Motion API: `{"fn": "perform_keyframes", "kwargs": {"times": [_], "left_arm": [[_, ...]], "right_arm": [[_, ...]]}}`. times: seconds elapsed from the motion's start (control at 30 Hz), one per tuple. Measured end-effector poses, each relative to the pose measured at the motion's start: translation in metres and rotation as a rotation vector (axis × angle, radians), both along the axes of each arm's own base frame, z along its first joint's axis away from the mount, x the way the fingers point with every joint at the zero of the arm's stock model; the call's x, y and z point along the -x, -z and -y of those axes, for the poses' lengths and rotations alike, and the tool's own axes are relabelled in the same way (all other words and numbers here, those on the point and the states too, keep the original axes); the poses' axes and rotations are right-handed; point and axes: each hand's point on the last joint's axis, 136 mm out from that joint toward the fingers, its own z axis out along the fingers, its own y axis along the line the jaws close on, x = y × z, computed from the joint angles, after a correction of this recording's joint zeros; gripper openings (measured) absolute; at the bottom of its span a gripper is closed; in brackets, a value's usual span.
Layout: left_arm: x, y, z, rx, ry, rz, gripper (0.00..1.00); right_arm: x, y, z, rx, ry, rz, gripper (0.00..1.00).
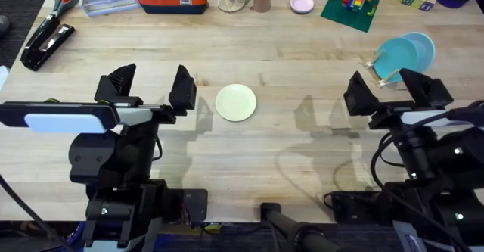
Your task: Pick up the plates from the table one by one and place each into a slot on the dish rack.
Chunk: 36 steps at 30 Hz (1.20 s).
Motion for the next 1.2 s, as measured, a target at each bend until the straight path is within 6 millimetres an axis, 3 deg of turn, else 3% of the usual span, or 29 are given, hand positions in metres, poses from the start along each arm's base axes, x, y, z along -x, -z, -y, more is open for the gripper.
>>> {"fn": "perform_keyframes", "kwargs": {"times": [1.0, 1.2], "left_arm": [[0.0, 0.001, 0.0, -0.058, 0.001, -0.006, 0.994], [0.003, -0.013, 0.0, -0.072, 0.001, 0.008, 0.993]], "right_arm": [[0.001, 0.003, 0.0, 0.03, -0.003, -0.016, 0.994], [0.006, -0.001, -0.001, 0.072, -0.012, -0.055, 0.994]]}}
